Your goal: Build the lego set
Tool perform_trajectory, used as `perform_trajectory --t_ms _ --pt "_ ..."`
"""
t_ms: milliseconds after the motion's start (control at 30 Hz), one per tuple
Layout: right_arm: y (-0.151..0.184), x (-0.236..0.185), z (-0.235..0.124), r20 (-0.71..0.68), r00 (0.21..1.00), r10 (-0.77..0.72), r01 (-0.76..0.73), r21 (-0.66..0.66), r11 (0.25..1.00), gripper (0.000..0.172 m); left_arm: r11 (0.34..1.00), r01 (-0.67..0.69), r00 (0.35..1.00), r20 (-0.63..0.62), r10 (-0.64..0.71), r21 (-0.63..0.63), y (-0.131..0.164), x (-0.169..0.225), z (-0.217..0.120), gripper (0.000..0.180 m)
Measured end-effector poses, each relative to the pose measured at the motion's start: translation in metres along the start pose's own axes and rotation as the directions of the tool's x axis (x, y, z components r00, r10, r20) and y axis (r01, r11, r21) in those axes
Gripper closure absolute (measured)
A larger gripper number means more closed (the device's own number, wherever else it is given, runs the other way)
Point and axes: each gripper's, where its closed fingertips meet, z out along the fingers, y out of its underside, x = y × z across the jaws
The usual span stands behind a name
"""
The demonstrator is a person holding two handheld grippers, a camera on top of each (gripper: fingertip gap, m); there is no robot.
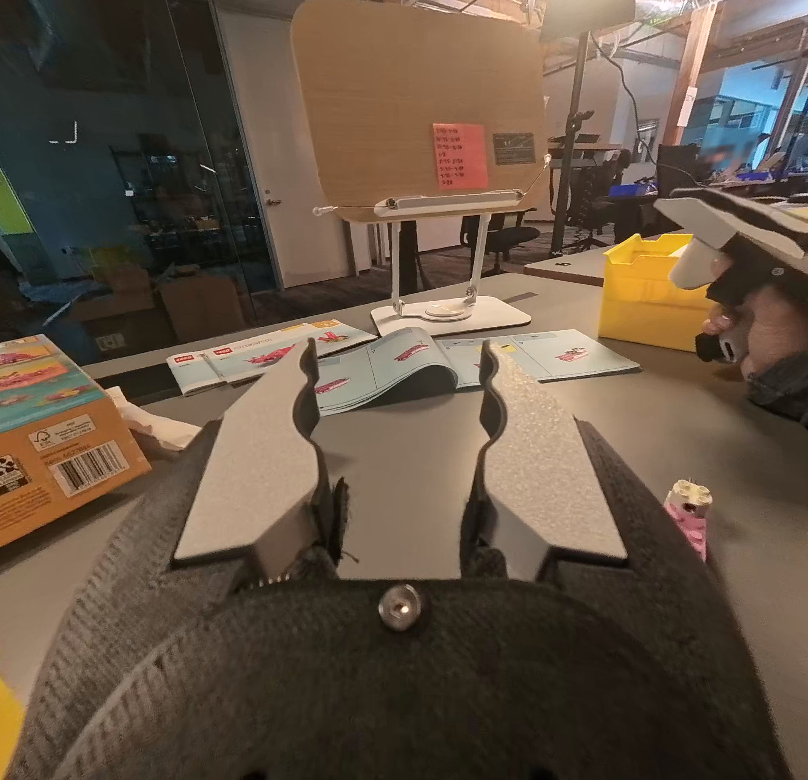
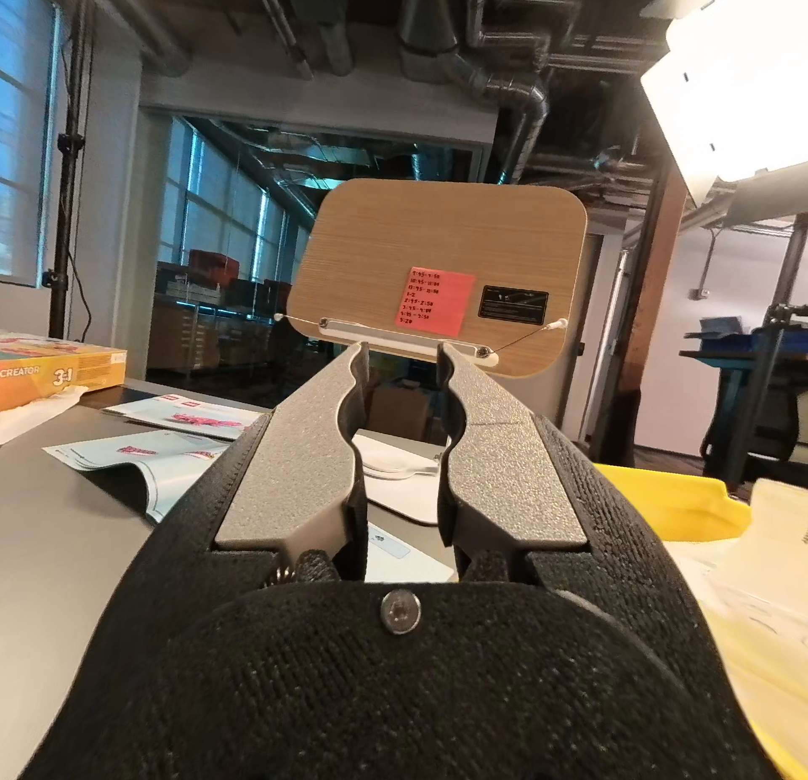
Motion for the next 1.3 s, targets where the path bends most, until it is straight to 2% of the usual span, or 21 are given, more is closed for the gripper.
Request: perform_trajectory --t_ms 233,567,733,867,933,1000,1067,1100,1133,1200,1233,1300 --pt "0.003 -0.011 0.004 0.056 0.998 0.009 -0.008 -0.015 1.000 0.144 0.999 -0.035 0.999 -0.020 0.035 -0.008 0.001 0.006 0.001 0.108" --pt "0.008 -0.035 0.005 0.146 0.986 -0.079 0.084 -0.030 0.996 0.148 0.994 -0.110 0.993 -0.038 0.109 -0.012 0.002 0.018 0.005 0.108" --pt "0.011 -0.044 0.004 0.187 0.976 -0.108 0.117 -0.039 0.992 0.149 0.995 -0.101 0.992 -0.071 0.101 -0.005 0.000 0.026 0.007 0.107" --pt "0.010 -0.046 0.000 0.196 0.972 -0.133 0.143 -0.036 0.989 0.150 0.987 -0.154 0.979 -0.140 0.148 -0.034 -0.001 0.045 0.005 0.109" --pt "0.011 -0.046 -0.001 0.201 0.969 -0.146 0.157 -0.042 0.987 0.150 0.990 -0.136 0.974 -0.187 0.126 -0.039 -0.009 0.058 0.000 0.108" --pt "0.011 -0.046 -0.003 0.199 0.966 -0.165 0.177 -0.043 0.983 0.150 0.996 -0.081 0.975 -0.208 0.073 -0.027 -0.029 0.069 -0.013 0.106" --pt "0.012 -0.044 -0.003 0.192 0.967 -0.167 0.180 -0.047 0.983 0.151 0.999 0.021 0.986 -0.162 -0.028 -0.042 -0.055 0.071 -0.034 0.107" --pt "0.012 -0.043 -0.003 0.188 0.968 -0.164 0.176 -0.050 0.983 0.151 0.992 0.100 0.987 -0.119 -0.108 -0.075 -0.067 0.068 -0.048 0.109" --pt "0.013 -0.042 -0.003 0.186 0.969 -0.160 0.173 -0.054 0.984 0.151 0.982 0.170 0.975 -0.129 -0.180 -0.081 -0.082 0.070 -0.066 0.107" --pt "0.014 -0.043 -0.002 0.187 0.969 -0.160 0.174 -0.059 0.983 0.151 0.969 0.248 0.956 -0.156 -0.247 -0.015 -0.116 0.068 -0.106 0.109" --pt "0.015 -0.043 -0.001 0.189 0.969 -0.163 0.177 -0.062 0.982 0.151 0.971 0.237 0.966 -0.107 -0.235 0.011 -0.127 0.054 -0.125 0.110" --pt "0.016 -0.044 0.000 0.190 0.968 -0.166 0.181 -0.067 0.981 0.151 0.986 0.169 0.983 0.071 -0.169 0.000 -0.135 0.012 -0.165 0.113"
